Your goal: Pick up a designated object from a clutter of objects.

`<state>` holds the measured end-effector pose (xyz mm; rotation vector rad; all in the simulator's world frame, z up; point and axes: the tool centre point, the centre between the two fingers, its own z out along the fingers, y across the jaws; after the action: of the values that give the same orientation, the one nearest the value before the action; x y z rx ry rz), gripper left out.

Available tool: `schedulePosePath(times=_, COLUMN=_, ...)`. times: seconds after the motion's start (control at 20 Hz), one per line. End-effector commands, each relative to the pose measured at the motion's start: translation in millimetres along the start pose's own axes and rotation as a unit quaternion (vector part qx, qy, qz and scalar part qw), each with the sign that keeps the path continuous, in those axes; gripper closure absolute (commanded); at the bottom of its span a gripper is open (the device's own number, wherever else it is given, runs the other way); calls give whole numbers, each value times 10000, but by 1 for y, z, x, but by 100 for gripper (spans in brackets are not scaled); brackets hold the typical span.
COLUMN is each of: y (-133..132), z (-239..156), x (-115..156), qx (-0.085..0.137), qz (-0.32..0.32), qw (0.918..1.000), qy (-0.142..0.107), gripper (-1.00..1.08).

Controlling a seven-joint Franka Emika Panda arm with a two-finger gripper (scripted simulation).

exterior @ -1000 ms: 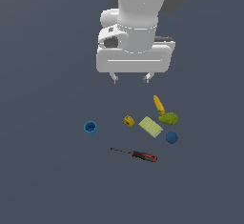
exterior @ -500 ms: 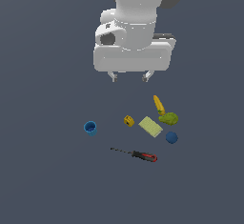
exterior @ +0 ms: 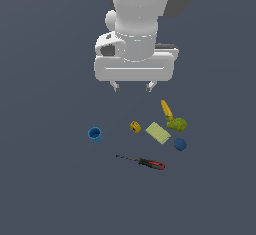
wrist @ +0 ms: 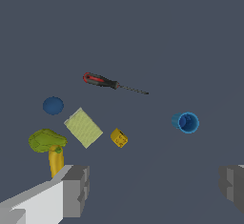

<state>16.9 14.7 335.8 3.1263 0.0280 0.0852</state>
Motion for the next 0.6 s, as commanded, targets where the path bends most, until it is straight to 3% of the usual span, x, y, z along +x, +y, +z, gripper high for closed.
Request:
schedulePosePath(times=0.0, y=8, z=13, x=4, qx=20, qz=79, qw=10000, qy=-22, gripper=-92)
schedulePosePath(times=0.55, y=81, z=125, x=16, qx=113, qz=755, qw=9970, qy=-147, gripper=-92)
